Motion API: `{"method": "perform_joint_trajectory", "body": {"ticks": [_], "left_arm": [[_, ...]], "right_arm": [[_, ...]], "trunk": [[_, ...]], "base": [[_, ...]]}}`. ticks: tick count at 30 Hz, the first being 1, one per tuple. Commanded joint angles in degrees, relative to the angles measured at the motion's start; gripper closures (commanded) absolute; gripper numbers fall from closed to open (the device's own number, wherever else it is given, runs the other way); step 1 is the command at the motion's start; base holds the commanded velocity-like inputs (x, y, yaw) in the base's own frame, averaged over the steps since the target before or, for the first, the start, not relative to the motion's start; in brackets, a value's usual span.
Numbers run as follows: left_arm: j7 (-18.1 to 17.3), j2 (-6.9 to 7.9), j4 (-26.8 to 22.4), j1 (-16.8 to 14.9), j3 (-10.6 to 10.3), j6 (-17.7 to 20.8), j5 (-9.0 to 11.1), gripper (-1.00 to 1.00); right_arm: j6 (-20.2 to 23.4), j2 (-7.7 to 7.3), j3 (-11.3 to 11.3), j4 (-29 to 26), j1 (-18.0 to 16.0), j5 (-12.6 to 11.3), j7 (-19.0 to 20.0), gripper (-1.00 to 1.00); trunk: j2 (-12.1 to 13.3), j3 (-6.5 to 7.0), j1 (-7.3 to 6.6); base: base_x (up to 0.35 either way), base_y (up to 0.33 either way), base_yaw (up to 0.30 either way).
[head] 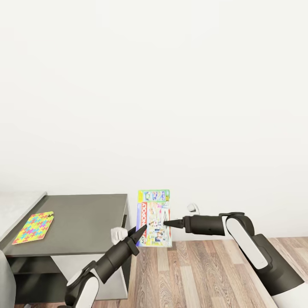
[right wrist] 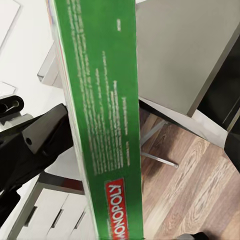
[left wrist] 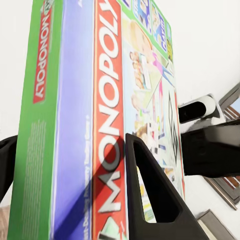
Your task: Put all the toys in the child's room - the three board games (two on the bed and one on the table), the two jigsaw puzzles on the table, and the tennis ball on the table - inside the toy box on the table in the child's room.
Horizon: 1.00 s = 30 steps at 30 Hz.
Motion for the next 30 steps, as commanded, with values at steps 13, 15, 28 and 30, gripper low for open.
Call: {"method": "perform_joint_trajectory", "body": {"ticks": [13,15,28,30], "left_arm": [[0.0,-0.02,0.0,-0.9,0.0,1.4,0.6,1.00],[0.0,-0.02,0.0,-0.9,0.0,1.5,0.6,1.00],[-0.1,-0.02,0.0,-1.0,0.0,1.6,0.6,1.00],[-0.1,-0.02,0.0,-1.0,0.0,1.6,0.6,1.00]], "right_arm": [[0.1,-0.01,1.3,0.0,0.0,0.4,0.5,-1.00],[0.1,0.01,1.3,0.0,0.0,0.4,0.5,-1.00],[0.1,1.11,1.6,0.0,0.0,0.4,0.5,-1.00],[0.1,1.15,1.6,0.1,0.0,0.4,0.5,-1.00]], "trunk": [[-0.1,-0.09,0.01],[-0.1,-0.09,0.01],[-0.1,-0.09,0.01],[-0.1,-0.09,0.01]], "base": [[0.000,0.000,0.000],[0.000,0.000,0.000],[0.000,0.000,0.000],[0.000,0.000,0.000]]}}
